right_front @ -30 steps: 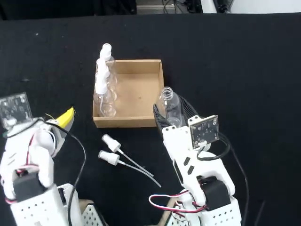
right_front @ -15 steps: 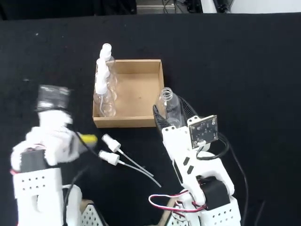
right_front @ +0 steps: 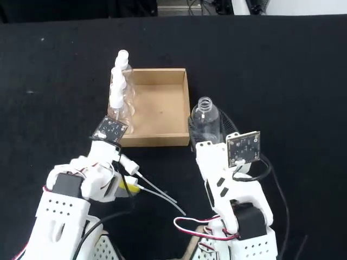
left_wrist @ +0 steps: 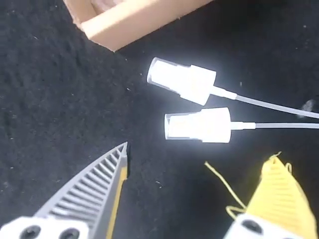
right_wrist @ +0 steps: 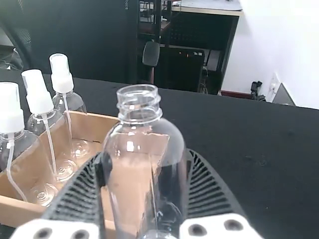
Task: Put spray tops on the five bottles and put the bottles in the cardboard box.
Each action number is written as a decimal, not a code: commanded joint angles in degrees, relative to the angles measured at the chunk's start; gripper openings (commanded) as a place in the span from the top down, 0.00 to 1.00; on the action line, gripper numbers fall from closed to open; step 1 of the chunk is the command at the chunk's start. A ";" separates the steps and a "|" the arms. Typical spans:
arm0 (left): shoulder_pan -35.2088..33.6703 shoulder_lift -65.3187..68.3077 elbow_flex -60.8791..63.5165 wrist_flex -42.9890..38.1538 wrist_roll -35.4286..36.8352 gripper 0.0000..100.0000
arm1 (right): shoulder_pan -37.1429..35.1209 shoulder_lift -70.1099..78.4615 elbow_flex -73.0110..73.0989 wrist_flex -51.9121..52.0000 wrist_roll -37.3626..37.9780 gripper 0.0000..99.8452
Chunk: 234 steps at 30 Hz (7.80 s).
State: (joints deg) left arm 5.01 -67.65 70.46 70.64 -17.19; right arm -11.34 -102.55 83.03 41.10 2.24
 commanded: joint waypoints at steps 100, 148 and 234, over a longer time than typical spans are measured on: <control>-60.53 61.19 -47.69 -0.44 -8.53 0.65 | 1.14 -0.75 -1.54 -1.58 -0.26 0.99; -53.32 61.19 -28.18 -17.49 23.38 0.79 | 1.14 -0.75 -1.54 -1.49 -0.09 0.99; -53.05 61.19 -36.97 -5.98 -15.91 0.72 | 1.14 -0.75 -1.54 -1.32 0.00 0.99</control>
State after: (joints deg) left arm -48.53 -5.49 38.20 61.58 -32.31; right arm -10.99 -102.55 83.03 41.10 2.24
